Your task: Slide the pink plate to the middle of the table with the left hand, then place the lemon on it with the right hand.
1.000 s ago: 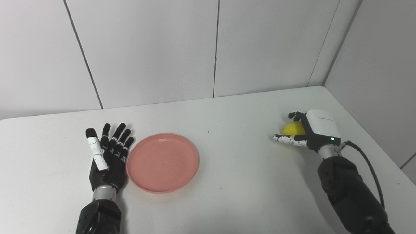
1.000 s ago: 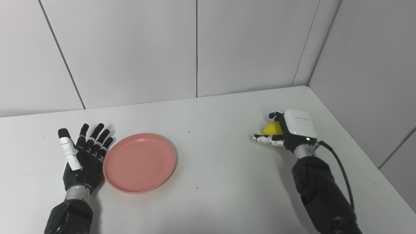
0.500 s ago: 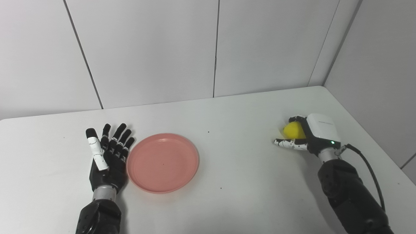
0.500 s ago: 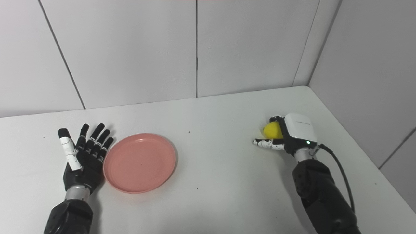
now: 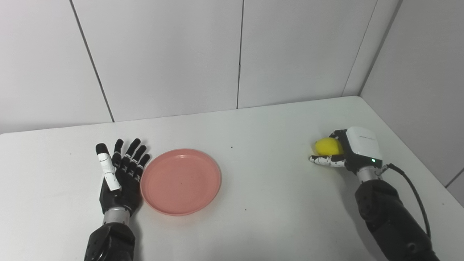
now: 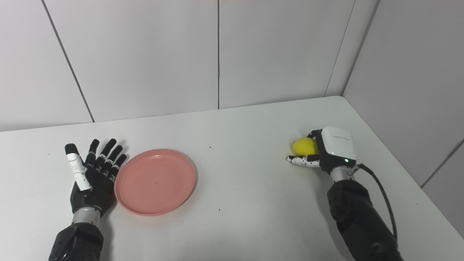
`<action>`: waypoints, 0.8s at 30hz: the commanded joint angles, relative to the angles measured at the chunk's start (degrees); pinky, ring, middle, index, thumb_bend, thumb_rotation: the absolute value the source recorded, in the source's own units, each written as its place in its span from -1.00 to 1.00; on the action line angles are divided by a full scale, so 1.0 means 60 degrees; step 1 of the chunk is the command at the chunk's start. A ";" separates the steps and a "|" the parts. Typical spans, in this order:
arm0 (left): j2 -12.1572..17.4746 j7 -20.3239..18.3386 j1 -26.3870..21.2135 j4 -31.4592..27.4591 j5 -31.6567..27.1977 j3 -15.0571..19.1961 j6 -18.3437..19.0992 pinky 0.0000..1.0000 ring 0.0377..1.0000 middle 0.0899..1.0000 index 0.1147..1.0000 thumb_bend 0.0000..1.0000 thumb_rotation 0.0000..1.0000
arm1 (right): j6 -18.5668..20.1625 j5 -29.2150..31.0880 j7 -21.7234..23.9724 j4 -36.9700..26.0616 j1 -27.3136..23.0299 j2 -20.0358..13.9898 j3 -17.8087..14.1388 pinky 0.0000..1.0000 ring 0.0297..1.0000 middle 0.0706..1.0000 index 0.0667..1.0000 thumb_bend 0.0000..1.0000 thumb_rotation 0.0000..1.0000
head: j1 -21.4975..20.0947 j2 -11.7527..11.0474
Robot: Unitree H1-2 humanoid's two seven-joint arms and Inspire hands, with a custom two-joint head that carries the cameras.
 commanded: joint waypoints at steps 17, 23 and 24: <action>-0.0047 0.0046 0.0027 0.0016 0.0087 -0.0110 0.0131 0.73 0.73 0.71 1.00 0.84 0.82 | -0.0198 0.0576 0.0210 -0.0244 0.0011 -0.0416 0.0362 -0.36 -0.21 -0.11 0.03 0.13 -0.03 | 0.0052 -0.0021; -0.0087 0.0018 0.0017 0.0018 0.0095 -0.0184 0.0065 0.76 0.75 0.71 1.00 0.83 0.83 | -0.0395 0.0558 0.0220 -0.0540 -0.0173 -0.0512 0.0292 -0.61 -0.54 -0.47 -0.33 0.14 -0.08 | 0.0128 -0.0056; -0.0078 0.0007 0.0010 0.0061 0.0095 -0.0191 0.0029 0.76 0.75 0.71 1.00 0.84 0.83 | -0.0418 0.0570 0.0210 -0.0625 -0.0200 -0.0517 0.0271 -0.64 -0.57 -0.50 -0.35 0.15 -0.11 | 0.0128 -0.0056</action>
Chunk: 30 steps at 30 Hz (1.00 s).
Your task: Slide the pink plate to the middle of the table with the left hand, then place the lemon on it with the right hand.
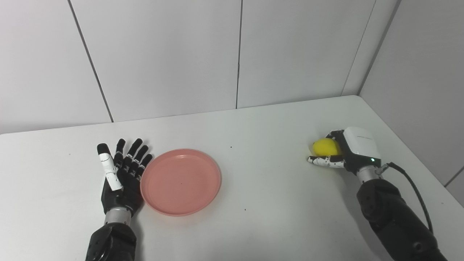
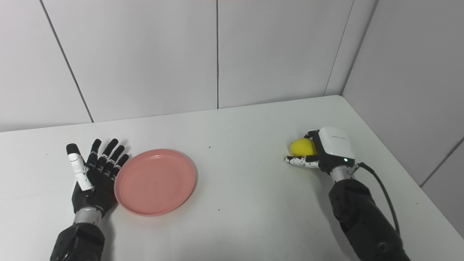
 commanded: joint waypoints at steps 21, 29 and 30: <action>-0.0412 0.0298 0.0105 -0.0211 0.0568 -0.0387 0.0073 0.71 0.72 0.70 1.00 0.76 0.96 | -0.0410 -0.0023 0.1005 -0.2370 -0.0901 -0.0381 -0.0077 -0.80 -0.75 -0.70 -0.63 0.13 -0.02 | 0.1139 -0.0002; -0.0645 0.0524 0.0181 -0.0286 0.0552 -0.0400 0.0086 0.68 0.69 0.66 1.00 0.77 0.93 | -0.0531 -0.0063 0.1105 -0.2765 -0.0920 -0.0386 -0.0135 -0.79 -0.74 -0.67 -0.56 0.12 -0.05 | 0.1412 -0.0081; -0.0662 0.0536 0.0192 -0.0286 0.0556 -0.0405 0.0085 0.67 0.68 0.65 1.00 0.78 0.92 | -0.0548 -0.0061 0.1104 -0.2781 -0.0914 -0.0389 -0.0145 -0.79 -0.74 -0.67 -0.54 0.12 -0.05 | 0.1412 -0.0081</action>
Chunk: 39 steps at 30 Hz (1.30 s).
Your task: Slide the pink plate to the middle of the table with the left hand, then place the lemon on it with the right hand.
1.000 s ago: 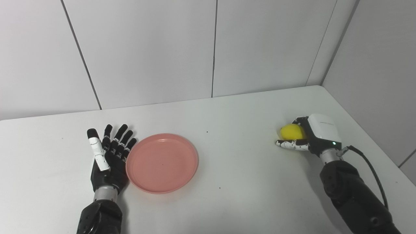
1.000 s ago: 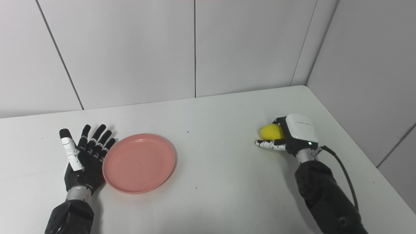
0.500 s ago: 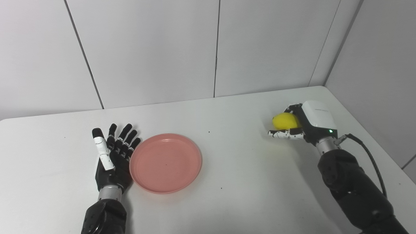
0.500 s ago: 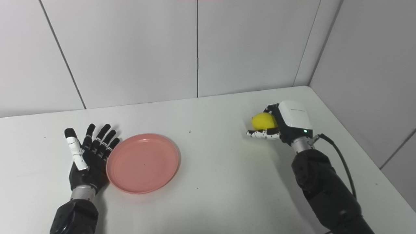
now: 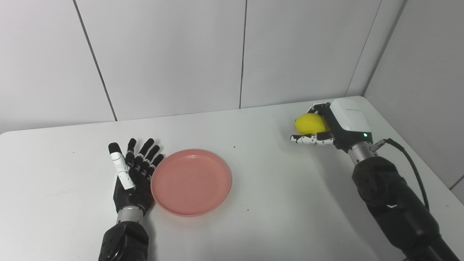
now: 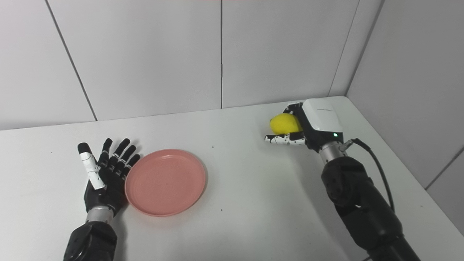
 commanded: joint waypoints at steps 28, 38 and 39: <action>-0.0687 0.0697 0.0194 -0.0063 0.0447 -0.0619 -0.0065 0.63 0.65 0.60 1.00 0.84 0.86 | -0.0985 0.0067 0.0284 -0.1017 -0.1179 0.0323 0.0183 -0.80 -0.76 -0.70 -0.55 0.11 -0.19 | 0.1643 -0.0109; -0.0706 0.0858 0.0188 -0.0066 0.0442 -0.0729 -0.0104 0.61 0.64 0.58 1.00 0.83 0.88 | -0.0970 -0.0205 0.0664 -0.1097 -0.1720 0.0805 0.0683 -0.76 -0.72 -0.65 -0.52 0.12 -0.12 | 0.1758 -0.0113; -0.0700 0.0856 0.0185 -0.0051 0.0445 -0.0742 -0.0116 0.61 0.64 0.58 1.00 0.84 0.88 | -0.0963 -0.0258 0.0687 -0.1102 -0.1748 0.0836 0.0721 -0.75 -0.71 -0.64 -0.52 0.12 -0.11 | 0.1768 -0.0121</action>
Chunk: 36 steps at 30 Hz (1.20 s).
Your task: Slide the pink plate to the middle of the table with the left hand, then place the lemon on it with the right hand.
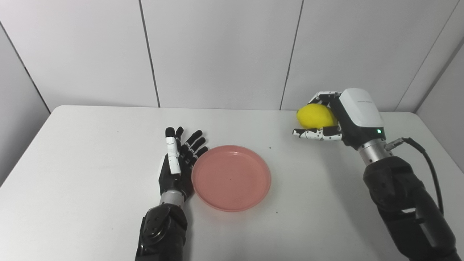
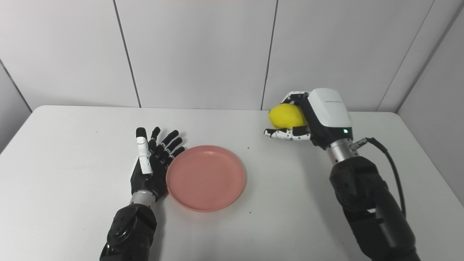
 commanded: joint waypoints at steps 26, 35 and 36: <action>-0.0672 0.0233 0.0039 0.0171 0.0018 -0.0050 -0.0241 0.62 0.63 0.56 1.00 0.83 0.86 | -0.0612 -0.0437 0.0260 -0.0432 -0.0609 0.1444 0.0934 -0.71 -0.66 -0.59 -0.41 0.13 -0.12 | 0.0193 -0.0036; -0.0680 0.0265 0.0038 0.0211 -0.0001 -0.0021 -0.0302 0.61 0.62 0.54 1.00 0.82 0.86 | -0.0701 -0.0547 0.0371 -0.0257 -0.0432 0.1733 0.1185 -0.67 -0.60 -0.50 -0.27 0.11 -0.12 | 0.0201 -0.0028; -0.0678 0.0251 0.0041 0.0218 -0.0008 -0.0022 -0.0316 0.61 0.62 0.54 1.00 0.82 0.86 | -0.0765 -0.0559 0.0327 -0.0204 -0.0396 0.1747 0.1233 -0.67 -0.60 -0.50 -0.28 0.10 -0.12 | 0.0201 -0.0028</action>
